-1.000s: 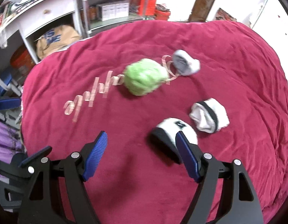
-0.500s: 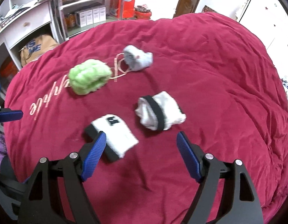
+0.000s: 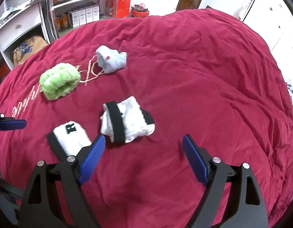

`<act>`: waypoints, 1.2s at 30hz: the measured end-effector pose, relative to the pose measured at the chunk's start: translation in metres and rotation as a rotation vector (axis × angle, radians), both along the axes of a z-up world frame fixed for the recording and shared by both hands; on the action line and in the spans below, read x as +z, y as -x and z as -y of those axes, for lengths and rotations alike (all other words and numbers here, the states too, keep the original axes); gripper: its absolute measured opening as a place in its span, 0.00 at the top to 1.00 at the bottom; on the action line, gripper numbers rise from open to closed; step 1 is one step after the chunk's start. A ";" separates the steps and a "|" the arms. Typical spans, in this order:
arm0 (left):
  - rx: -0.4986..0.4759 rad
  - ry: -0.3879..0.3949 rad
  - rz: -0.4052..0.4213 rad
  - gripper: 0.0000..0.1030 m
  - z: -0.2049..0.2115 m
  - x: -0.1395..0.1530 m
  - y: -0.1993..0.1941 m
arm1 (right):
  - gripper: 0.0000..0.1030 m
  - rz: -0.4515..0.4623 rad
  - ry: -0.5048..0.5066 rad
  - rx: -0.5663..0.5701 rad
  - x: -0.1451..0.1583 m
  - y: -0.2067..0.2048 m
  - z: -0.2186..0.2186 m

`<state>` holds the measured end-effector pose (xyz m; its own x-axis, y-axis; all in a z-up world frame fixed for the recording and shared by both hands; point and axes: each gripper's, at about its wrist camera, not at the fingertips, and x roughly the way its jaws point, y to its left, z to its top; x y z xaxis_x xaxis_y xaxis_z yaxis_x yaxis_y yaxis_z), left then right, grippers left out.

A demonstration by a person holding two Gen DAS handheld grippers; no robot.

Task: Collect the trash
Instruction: 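Grasp the white sock marked R with the left tool while the right tool grasps the white-and-black sock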

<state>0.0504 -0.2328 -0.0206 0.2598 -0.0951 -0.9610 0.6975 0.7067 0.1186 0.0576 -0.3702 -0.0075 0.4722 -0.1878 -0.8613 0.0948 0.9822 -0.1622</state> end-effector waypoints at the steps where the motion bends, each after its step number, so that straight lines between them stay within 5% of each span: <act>1: 0.000 0.001 -0.002 0.14 0.002 -0.001 -0.001 | 0.22 -0.001 0.002 0.003 0.000 -0.001 0.002; 12: 0.011 0.028 -0.034 0.08 0.037 -0.023 -0.015 | 0.19 -0.034 0.004 0.044 -0.018 -0.023 0.025; 14: 0.028 0.044 -0.040 0.45 0.039 -0.028 -0.019 | 0.19 -0.042 0.004 0.048 -0.023 -0.027 0.027; 15: 0.041 0.039 -0.051 0.49 0.039 -0.031 -0.021 | 0.19 -0.044 0.002 0.055 -0.026 -0.029 0.027; 29: 0.113 0.105 -0.114 0.51 0.021 -0.024 -0.030 | 0.21 -0.055 -0.008 0.144 -0.059 -0.060 0.025; 32: 0.116 0.110 -0.119 0.51 0.014 -0.024 -0.031 | 0.43 -0.069 -0.014 0.177 -0.075 -0.068 0.021; 34: 0.122 0.113 -0.121 0.51 0.008 -0.025 -0.040 | 0.76 -0.077 -0.083 0.202 -0.082 -0.069 0.017; 36: 0.125 0.115 -0.120 0.51 0.004 -0.023 -0.040 | 0.79 -0.055 -0.035 0.220 -0.078 -0.063 0.006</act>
<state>0.0908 -0.2371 -0.0433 0.1604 -0.1797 -0.9706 0.6077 0.7928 -0.0464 0.1209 -0.3758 -0.0855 0.4504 -0.0550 -0.8911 -0.1307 0.9833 -0.1268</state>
